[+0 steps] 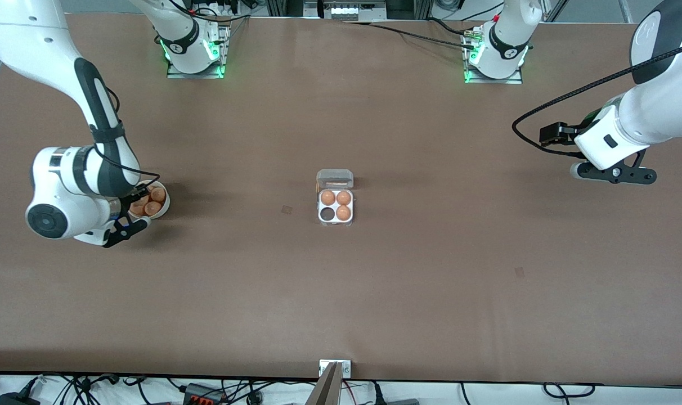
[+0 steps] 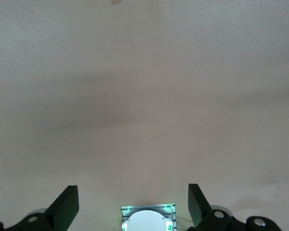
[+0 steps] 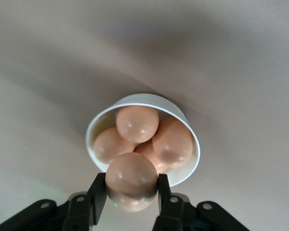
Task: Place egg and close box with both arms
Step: 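Lift the egg with the right gripper and carry it toward the carton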
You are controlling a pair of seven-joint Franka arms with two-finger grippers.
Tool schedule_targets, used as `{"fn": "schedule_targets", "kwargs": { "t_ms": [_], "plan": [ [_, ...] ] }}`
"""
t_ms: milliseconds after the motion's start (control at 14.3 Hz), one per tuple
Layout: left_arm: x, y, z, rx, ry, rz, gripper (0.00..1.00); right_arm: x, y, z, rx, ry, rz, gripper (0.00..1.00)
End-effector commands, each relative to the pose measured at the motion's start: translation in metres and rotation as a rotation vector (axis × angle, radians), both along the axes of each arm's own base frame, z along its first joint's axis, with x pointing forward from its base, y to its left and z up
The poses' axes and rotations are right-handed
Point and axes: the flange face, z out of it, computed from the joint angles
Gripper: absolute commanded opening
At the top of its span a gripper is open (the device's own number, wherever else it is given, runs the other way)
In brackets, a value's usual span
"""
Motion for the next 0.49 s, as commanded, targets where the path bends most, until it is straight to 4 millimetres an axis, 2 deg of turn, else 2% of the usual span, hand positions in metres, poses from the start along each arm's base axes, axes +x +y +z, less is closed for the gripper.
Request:
{"fn": "schedule_targets", "kwargs": {
  "t_ms": [0,140,419],
  "plan": [
    [0.002,-0.001,0.005,0.000,-0.006,-0.019,1.00,0.012,0.011,0.043,0.069,-0.047,-0.048,0.15],
    [0.002,-0.001,0.005,0.000,-0.006,-0.019,1.00,0.023,0.028,0.059,0.142,-0.091,-0.088,0.15],
    [0.001,-0.001,0.005,0.000,-0.009,-0.020,1.00,0.042,0.098,0.082,0.285,-0.183,-0.147,0.15]
  ]
}}
